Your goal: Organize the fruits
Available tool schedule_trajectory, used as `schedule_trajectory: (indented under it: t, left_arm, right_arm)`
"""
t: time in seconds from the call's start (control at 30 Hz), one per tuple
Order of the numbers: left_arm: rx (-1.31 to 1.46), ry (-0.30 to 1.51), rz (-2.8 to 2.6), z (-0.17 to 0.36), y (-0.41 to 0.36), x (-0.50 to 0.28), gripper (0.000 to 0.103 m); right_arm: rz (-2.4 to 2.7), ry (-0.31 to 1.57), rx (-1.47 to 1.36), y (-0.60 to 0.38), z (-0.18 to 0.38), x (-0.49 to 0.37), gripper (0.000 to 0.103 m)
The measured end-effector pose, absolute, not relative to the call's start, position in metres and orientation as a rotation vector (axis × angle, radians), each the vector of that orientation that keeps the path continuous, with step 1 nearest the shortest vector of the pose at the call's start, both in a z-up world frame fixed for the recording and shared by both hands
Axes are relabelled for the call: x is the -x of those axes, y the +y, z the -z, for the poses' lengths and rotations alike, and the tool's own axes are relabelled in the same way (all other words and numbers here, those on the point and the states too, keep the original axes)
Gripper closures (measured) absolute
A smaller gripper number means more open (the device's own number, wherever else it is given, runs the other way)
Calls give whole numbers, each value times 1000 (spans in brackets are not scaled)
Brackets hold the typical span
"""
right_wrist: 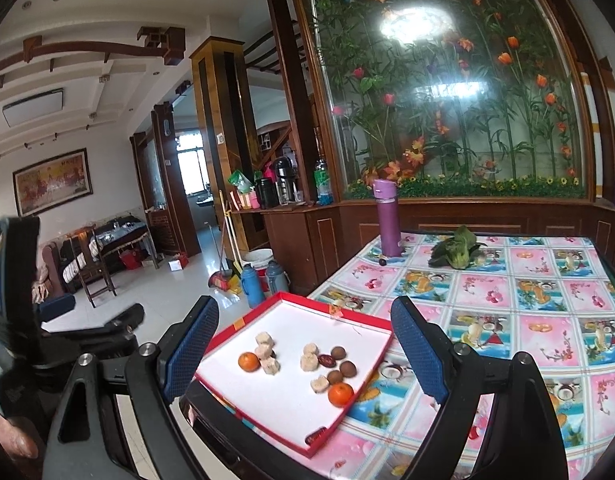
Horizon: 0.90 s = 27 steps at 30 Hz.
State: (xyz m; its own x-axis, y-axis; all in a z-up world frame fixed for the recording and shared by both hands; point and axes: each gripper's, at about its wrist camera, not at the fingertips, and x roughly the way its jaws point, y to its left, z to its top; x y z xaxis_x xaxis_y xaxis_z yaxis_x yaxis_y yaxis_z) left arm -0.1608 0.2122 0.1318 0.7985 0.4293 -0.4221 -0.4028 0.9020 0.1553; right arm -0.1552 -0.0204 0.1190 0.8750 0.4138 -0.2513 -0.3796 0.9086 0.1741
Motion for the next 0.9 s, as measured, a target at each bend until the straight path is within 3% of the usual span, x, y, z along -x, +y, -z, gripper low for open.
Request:
schedule_trajectory:
  t: [0.23,0.43,0.9]
  left_arm:
    - [98,435,-457,-126,234,148,0]
    - [-30,423,-412,-116,220,125,0]
    - [31,479,-314,-94,236,93,0]
  right_arm:
    - [-439,342,-103,-7,-107,139,15]
    - [-443,405,-78,7,-92,123,15]
    - [-352,508,-47,25,-64,83,15]
